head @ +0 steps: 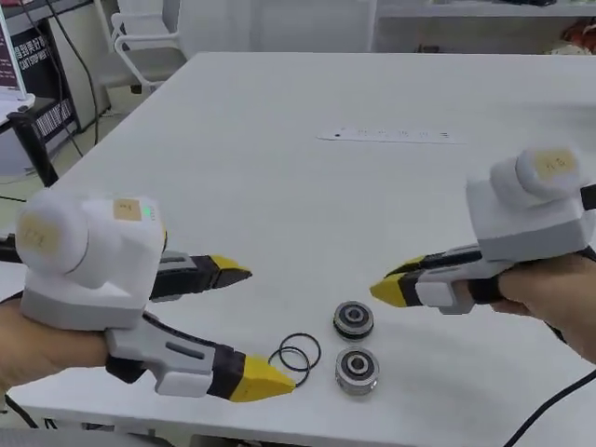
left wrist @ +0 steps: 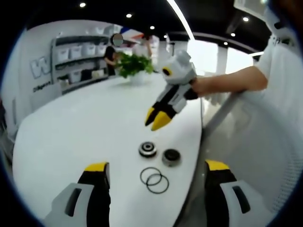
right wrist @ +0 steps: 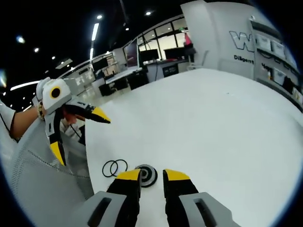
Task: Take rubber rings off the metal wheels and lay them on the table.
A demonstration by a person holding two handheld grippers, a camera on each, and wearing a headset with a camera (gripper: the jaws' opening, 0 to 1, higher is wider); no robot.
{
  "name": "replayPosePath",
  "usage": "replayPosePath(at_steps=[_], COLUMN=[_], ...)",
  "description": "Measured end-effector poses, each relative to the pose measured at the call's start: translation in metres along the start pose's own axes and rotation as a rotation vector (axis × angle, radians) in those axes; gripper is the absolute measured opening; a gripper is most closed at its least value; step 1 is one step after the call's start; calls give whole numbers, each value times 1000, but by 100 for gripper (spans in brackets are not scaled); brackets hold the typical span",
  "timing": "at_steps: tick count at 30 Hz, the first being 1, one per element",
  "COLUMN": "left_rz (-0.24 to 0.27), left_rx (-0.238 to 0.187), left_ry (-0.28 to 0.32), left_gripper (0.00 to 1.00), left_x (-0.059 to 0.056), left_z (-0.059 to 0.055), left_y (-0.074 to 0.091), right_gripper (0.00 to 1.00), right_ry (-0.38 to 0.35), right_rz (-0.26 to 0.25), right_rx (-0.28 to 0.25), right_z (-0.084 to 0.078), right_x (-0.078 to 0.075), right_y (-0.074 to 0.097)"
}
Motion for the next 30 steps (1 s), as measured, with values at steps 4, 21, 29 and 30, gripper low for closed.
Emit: replayPosePath(at_steps=[4, 21, 29, 30], left_rz=[6, -18, -35, -37], left_rx=[-6, 18, -27, -26], left_ry=[-44, -184, -170, -170], left_gripper=[83, 75, 58, 54], left_x=[4, 47, 59, 58], left_z=[14, 57, 40, 36], left_y=[1, -51, -71, -71], right_gripper=[19, 25, 26, 27], right_ry=[46, 116, 130, 135], right_rz=[22, 95, 106, 108], right_rx=[3, 60, 64, 64], right_z=[-4, -20, -26, -27], right_x=[-3, -6, -3, -2], right_y=[-4, -17, -23, -24])
Point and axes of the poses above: the centre of the closed fingertips' face, and the gripper's own axes: y roughly backward along the fingers, x roughly to its left, z roughly out of its top, the point moved 10 cm from there along y, roughly backward along the fingers, and after that the axes turned 13 degrees about -z, right-handed, at the moved point
